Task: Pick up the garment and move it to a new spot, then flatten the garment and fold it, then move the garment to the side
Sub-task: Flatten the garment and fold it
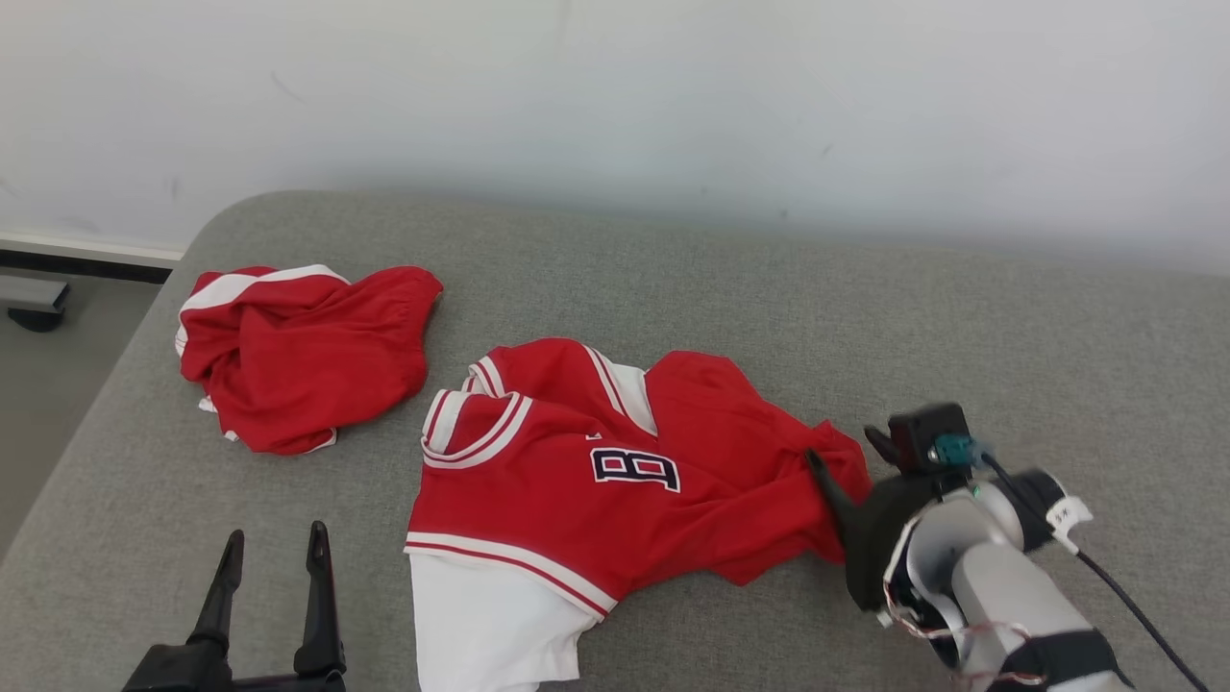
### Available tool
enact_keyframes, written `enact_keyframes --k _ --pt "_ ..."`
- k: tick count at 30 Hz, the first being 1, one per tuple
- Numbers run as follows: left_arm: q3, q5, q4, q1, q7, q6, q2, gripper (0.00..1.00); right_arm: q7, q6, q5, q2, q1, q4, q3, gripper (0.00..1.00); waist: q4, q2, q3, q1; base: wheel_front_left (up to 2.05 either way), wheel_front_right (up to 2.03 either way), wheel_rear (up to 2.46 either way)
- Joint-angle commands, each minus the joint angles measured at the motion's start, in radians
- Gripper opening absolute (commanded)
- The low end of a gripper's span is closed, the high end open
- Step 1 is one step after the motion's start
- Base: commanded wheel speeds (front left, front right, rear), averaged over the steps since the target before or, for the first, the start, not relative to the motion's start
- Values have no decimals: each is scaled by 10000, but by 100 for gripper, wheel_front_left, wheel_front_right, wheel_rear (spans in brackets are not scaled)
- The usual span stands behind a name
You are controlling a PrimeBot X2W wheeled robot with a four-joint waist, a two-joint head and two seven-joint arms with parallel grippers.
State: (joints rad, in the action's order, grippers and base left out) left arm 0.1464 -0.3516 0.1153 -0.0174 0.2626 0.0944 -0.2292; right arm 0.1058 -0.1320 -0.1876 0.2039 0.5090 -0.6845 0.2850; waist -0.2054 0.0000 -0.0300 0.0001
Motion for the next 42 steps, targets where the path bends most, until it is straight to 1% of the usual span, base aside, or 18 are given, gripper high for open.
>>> enact_keyframes --k 1,6,7,8,9,14,17,18,19,22,23,25,27,30,33,34,37,42 --pt "-63 90 56 -7 31 -60 83 100 95 26 -91 69 -292 -58 -16 100 -83 0 64 -1 0 0 0" --pt "-398 250 44 194 31 -199 311 100 506 26 -612 -2 -897 59 102 100 87 0 65 -1 0 0 0" --pt "-460 301 37 192 31 -241 341 100 571 25 -743 -78 -1009 84 173 65 120 0 53 -1 0 0 0" --pt "-490 347 62 206 31 -287 373 100 613 26 -876 -148 -1089 114 247 27 150 0 48 -1 0 0 0" --pt "-528 365 83 221 31 -324 401 100 618 26 -1038 -204 -1139 170 307 0 189 0 45 -1 0 0 0" --pt "-824 459 84 340 31 -418 544 100 -203 26 -936 29 -1135 665 218 0 557 0 25 -1 0 0 0" --pt "-965 539 138 429 31 -482 608 100 -691 26 -784 194 -1463 1236 32 0 862 0 57 -1 0 0 0" --pt "-1021 550 144 446 31 -492 645 100 -813 26 -746 258 -1654 1521 -54 0 962 0 65 -1 0 0 0" --pt "-1115 601 150 486 31 -562 699 100 -987 26 -601 379 -2184 2216 -312 0 1130 0 66 -1 0 0 0" --pt "-1174 678 190 515 31 -642 831 100 -869 26 -600 172 -3398 3308 -724 0 1340 0 46 -1 0 0 0" --pt "-1322 808 288 541 31 -735 1017 100 -464 26 -653 -440 -5291 4796 -1147 100 1662 0 29 -1 0 0 0" --pt "-1376 848 307 540 31 -766 1062 100 -555 25 -547 -579 -5515 5208 -1154 100 1721 0 32 -1 0 0 0" --pt "-1389 924 351 515 32 -840 1085 100 -642 25 -468 -511 -5473 5651 -1227 100 1732 0 72 -1 0 0 0" --pt "-1415 956 427 450 32 -922 1110 100 -493 25 -487 -208 -5131 6204 -1141 100 1666 0 166 -1 0 0 0" --pt "-1443 1014 500 477 32 -955 1130 100 86 25 -421 284 -4389 6391 -734 100 1575 0 221 -1 0 0 0" --pt "-1443 1014 500 477 32 -955 1130 100 86 25 -421 284 -4389 6391 -734 100 1575 0 221 -1 0 0 0" --pt "-1397 1036 555 436 32 -1022 1166 100 653 25 -458 760 -3287 6147 -43 100 1376 0 244 -1 0 0 0" --pt "-1258 1136 735 190 32 -1174 1269 100 1227 25 -829 1088 -1407 4808 1013 100 786 0 161 -1 0 0 0"
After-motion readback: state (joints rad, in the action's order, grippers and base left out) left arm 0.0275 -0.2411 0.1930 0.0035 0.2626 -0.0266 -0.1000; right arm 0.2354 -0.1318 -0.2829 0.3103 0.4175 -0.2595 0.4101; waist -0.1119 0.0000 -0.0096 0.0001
